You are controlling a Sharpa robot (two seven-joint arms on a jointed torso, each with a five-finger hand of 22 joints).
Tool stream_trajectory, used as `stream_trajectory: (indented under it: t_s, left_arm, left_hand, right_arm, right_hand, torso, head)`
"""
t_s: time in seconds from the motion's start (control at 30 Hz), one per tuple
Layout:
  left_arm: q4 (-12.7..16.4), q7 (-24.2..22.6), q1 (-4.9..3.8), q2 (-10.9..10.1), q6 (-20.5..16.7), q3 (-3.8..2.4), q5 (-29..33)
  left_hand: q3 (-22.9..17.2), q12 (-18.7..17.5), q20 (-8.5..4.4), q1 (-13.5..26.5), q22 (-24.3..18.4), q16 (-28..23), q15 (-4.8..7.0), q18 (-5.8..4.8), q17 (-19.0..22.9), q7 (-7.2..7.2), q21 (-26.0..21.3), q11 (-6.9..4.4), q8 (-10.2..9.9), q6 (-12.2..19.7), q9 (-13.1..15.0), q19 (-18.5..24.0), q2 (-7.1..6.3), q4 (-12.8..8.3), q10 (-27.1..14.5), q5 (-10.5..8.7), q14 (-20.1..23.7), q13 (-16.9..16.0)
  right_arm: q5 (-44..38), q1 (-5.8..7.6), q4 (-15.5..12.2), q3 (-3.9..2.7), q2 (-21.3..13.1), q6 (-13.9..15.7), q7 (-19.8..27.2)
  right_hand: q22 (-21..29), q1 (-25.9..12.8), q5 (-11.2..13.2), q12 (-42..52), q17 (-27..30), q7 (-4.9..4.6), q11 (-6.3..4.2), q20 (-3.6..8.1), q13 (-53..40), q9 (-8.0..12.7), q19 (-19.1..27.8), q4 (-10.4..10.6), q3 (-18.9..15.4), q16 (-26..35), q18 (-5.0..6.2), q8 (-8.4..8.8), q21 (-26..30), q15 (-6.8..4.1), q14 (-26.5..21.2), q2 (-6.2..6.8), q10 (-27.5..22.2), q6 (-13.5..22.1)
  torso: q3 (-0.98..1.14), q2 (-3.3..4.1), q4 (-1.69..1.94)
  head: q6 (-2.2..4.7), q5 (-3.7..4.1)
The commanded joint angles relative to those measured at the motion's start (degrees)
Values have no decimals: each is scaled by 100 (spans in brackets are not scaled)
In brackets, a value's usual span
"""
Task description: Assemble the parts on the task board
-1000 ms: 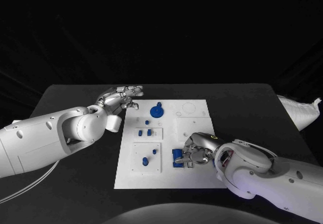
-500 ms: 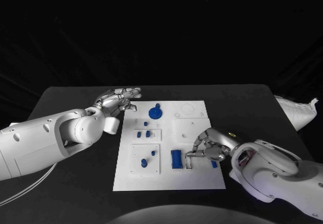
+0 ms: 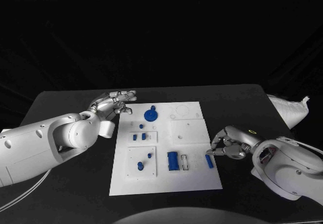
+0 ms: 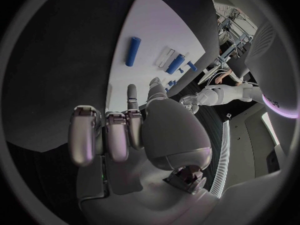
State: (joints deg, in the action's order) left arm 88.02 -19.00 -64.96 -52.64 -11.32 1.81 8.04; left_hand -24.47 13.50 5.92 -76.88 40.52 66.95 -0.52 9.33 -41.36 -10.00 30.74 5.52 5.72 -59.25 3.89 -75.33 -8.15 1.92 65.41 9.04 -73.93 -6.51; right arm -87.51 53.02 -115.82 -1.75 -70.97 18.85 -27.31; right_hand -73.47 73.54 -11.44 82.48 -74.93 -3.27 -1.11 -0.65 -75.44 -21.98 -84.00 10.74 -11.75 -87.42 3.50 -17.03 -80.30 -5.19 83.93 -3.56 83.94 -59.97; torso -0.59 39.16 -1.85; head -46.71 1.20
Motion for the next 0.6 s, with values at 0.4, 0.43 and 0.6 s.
stream_trajectory:
  t_s: [0.4, 0.43, 0.6]
  left_arm:
    - [9, -36, -1, 14, 102, -2, -36]
    - [8, -37, -1, 13, 103, -2, -36]
    - [9, -37, -1, 9, 105, -2, -37]
  left_hand:
    - [43, 26, 9, 5, -6, -23, -4, 101, 5, -9, -25, 2, 13, 36, -2, 39, 59, -6, -53, -33, 41, -7]
    - [43, 26, 9, 5, -6, -23, -4, 101, 5, -9, -25, 2, 13, 36, -2, 39, 59, -6, -53, -33, 41, -7]
    - [43, 26, 9, 5, -6, -23, -4, 101, 5, -9, -25, 2, 13, 36, -2, 39, 59, -6, -53, -33, 41, -7]
  right_arm:
    - [-787, -199, 130, 50, 148, -573, -252]
    - [-800, -214, 144, 51, 171, -581, -255]
    - [-856, -264, 210, 53, 290, -605, -257]
  right_hand:
    - [0, 17, -20, -411, -953, -57, 40, -53, -659, 38, -60, 56, -15, 29, -6, 96, 17, 53, 496, 23, 169, -20]
    - [0, 17, -20, -411, -953, -57, 40, -53, -659, 38, -60, 56, -15, 29, -6, 96, 17, 53, 496, 23, 169, -20]
    - [-6, 10, -22, -401, -960, -56, 41, -56, -667, 43, -62, 67, -11, 26, -7, 108, 14, 55, 498, 17, 174, -31]
  torso:
    - [12, 3, -11]
    - [8, 2, -12]
    - [2, 4, -15]
  head:
    - [-6, 14]
    - [-11, 12]
    - [-14, -1]
